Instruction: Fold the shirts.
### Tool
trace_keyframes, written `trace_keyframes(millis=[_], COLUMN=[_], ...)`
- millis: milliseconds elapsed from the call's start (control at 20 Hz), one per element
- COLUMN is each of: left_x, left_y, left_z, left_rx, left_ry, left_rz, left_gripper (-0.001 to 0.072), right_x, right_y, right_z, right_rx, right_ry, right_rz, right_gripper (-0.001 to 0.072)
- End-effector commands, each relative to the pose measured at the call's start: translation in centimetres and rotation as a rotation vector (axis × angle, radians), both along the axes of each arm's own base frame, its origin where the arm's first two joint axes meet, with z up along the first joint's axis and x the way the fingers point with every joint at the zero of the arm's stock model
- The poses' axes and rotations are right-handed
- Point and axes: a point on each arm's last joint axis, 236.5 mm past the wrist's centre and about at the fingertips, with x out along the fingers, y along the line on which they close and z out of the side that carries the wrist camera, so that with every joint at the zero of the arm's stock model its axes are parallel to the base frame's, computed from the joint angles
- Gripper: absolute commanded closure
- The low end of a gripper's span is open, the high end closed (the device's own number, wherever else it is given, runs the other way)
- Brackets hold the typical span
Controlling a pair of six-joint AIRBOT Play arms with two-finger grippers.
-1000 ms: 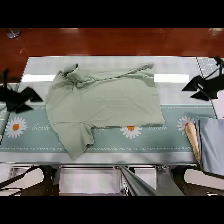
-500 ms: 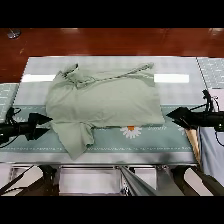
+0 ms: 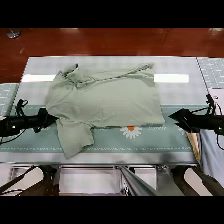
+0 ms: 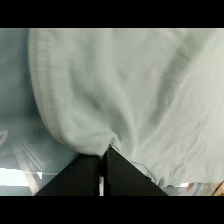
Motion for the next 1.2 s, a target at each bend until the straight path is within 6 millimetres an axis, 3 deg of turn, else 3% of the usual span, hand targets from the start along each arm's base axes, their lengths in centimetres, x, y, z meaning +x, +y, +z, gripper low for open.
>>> trace_keyframes(millis=[0, 200, 350, 500, 550, 600, 700, 800, 850, 1000, 1050, 1150], left_x=[1.1, 1.0, 1.0, 1.0, 1.2, 1.8, 4.2, 7.7, 9.6, 12.9, 12.9, 11.4], left_y=[-0.4, -0.5, -1.0, -2.0, -2.6, -3.5, -4.8, -4.8, -4.3, -3.1, -3.0, -2.6], left_z=[1.3, 1.4, 1.4, 1.3, 1.6, 2.4, 5.4, 11.4, 15.7, 30.4, 35.9, 45.6], left_rx=[-0.005, -0.004, -0.008, -0.002, -0.01, -0.039, -0.056, -0.039, -0.023, 0.104, 0.162, 0.294], left_ry=[-0.04, -0.044, -0.041, -0.044, -0.053, -0.074, -0.165, -0.32, -0.42, -0.751, -0.874, -1.102], left_rz=[-0.035, -0.045, -0.06, -0.092, -0.098, -0.1, -0.124, -0.155, -0.155, -0.155, -0.164, -0.17], left_gripper=[0.0679, 0.0679, 0.0679, 0.0679, 0.0679, 0.0679, 0.0679, 0.068, 0.068, 0.068, 0.0679, 0.068], right_x=[-0.5, 1.1, 2.1, 4.8, 5.6, 6.2, 7.9, 11.2, 13.3, 18.1, 18.2, 15.8], right_y=[-3.1, 2.5, 5.2, 7.2, 7.9, 8.8, 9.9, 9.9, 9.6, 7.8, 7.1, 6.2], right_z=[-2.0, -3.5, -5.0, -4.5, -4.3, -4.0, -2.2, 2.9, 7.2, 23.7, 29.3, 39.9], right_rx=[-0.081, 0.06, 0.091, 0.104, 0.104, 0.093, 0.076, 0.074, 0.053, -0.118, -0.192, -0.342], right_ry=[0.098, 0.115, 0.149, 0.122, 0.112, 0.084, 0.015, -0.091, -0.183, -0.531, -0.645, -0.859], right_rz=[-0.152, -0.05, 0.002, 0.047, 0.069, 0.131, 0.208, 0.259, 0.291, 0.331, 0.334, 0.329], right_gripper=[0.0094, 0.0094, 0.0094, 0.0097, 0.0243, 0.0691, 0.0687, 0.0688, 0.0688, 0.0688, 0.0688, 0.0687])
